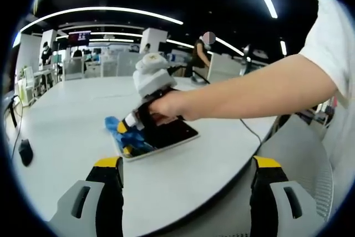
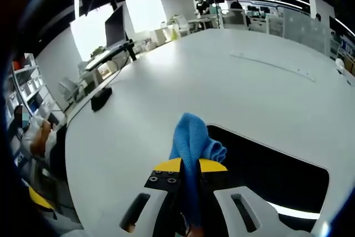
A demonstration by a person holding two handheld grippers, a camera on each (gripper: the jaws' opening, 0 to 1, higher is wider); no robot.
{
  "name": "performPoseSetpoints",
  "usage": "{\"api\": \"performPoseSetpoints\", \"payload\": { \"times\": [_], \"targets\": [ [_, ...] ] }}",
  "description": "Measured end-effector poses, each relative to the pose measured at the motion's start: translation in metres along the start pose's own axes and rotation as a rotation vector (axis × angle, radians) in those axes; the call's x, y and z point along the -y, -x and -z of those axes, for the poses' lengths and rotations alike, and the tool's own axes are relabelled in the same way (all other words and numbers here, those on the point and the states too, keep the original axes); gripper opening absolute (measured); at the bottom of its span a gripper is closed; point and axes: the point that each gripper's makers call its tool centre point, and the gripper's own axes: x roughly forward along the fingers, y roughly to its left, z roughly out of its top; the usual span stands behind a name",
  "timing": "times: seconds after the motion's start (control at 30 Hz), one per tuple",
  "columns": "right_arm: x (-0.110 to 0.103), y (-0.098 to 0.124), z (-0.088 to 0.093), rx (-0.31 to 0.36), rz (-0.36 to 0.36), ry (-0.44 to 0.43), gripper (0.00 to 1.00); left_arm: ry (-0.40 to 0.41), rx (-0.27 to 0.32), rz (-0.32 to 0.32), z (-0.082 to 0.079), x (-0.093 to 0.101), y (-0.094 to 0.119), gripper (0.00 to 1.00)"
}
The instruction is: Wipe the mirror surface with the cleaning cloth until all visible marks leave the cleaned area.
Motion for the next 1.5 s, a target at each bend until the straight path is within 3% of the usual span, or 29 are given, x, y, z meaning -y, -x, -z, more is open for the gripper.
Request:
{"api": "performPoseSetpoints", "payload": {
  "times": [1.5],
  "targets": [
    [0.025, -0.017, -0.025, 0.029, 0.036, 0.004, 0.04, -0.010, -0.014, 0.004, 0.002, 0.002, 0.000, 0.95]
  ]
}}
